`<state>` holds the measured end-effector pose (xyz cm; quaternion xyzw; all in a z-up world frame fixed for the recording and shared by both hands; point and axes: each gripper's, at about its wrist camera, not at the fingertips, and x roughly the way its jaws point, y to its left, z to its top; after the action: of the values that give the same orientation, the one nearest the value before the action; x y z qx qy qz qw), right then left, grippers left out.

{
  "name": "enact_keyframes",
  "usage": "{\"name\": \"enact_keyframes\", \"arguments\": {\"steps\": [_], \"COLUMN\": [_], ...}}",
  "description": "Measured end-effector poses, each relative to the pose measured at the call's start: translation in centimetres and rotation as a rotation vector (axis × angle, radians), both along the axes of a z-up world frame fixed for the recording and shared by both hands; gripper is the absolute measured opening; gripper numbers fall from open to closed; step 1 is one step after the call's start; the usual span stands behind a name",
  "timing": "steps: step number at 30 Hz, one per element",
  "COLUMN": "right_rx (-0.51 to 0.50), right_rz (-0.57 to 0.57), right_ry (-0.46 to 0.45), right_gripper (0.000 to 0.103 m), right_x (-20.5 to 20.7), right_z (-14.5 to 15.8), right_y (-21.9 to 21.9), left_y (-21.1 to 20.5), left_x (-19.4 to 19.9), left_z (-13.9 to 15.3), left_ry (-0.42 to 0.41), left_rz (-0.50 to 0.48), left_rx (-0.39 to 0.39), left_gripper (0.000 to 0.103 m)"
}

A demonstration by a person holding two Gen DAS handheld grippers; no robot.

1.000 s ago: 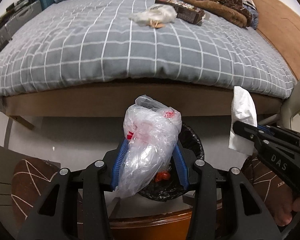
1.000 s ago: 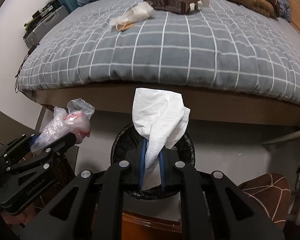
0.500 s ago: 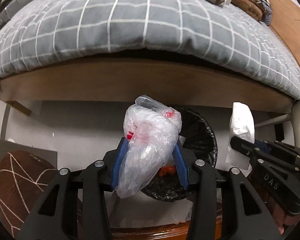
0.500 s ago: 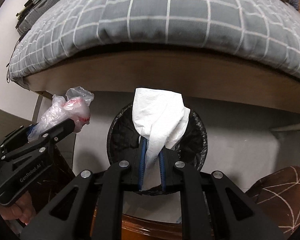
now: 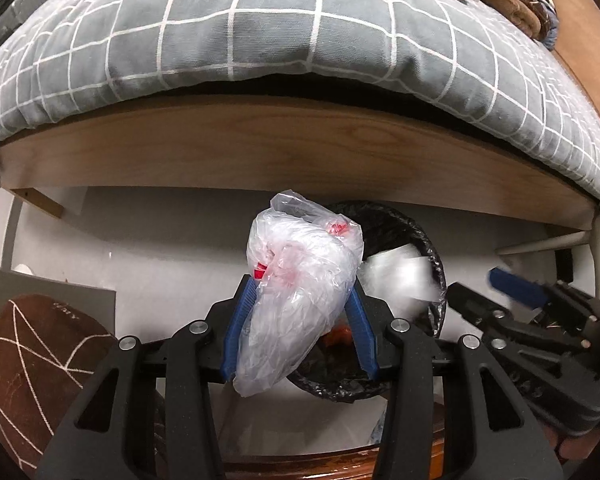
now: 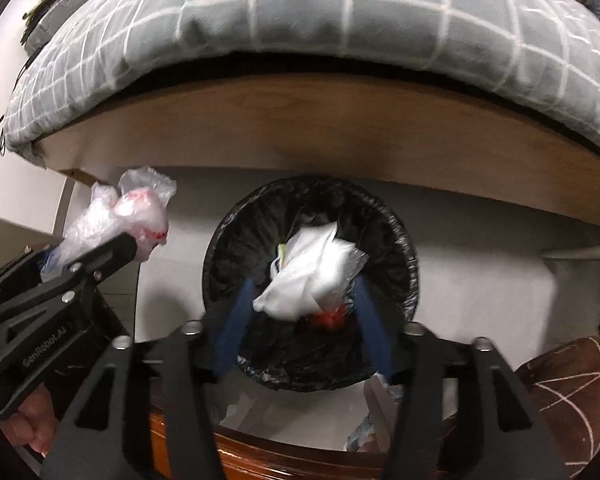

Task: Collect trash
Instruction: 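Open the right tool to drop the tissue while the left tool releases the plastic bag, then raise both open tools from the bin back toward the bed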

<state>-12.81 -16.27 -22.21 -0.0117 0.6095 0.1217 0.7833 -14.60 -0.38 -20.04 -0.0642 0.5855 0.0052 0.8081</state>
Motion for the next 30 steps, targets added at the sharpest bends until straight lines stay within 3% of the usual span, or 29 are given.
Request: {"name": "enact_keyframes", "arguments": {"steps": [2, 7, 16, 30], "right_rx": [-0.004, -0.018, -0.029, -0.037], "right_rz": [-0.016, -0.064, -0.144, -0.205], "right_ry": [-0.023, -0.072, -0.127, -0.164], "right_gripper": [0.077, 0.094, 0.095, 0.095], "right_x": [0.0, 0.3, 1.0, 0.4], "right_z": [0.8, 2.4, 4.4, 4.5], "right_y": [-0.9, -3.5, -8.0, -10.2], "left_y": [-0.4, -1.3, -4.1, -7.4], "left_x": [0.1, 0.4, 0.8, 0.3], "left_z": [0.3, 1.2, 2.0, 2.0], "left_ry": [0.001, -0.014, -0.023, -0.022], "left_rz": [-0.011, -0.030, -0.074, -0.149], "left_rx": [-0.008, -0.017, -0.034, -0.037], "left_gripper": [0.045, 0.045, 0.045, 0.048]}}
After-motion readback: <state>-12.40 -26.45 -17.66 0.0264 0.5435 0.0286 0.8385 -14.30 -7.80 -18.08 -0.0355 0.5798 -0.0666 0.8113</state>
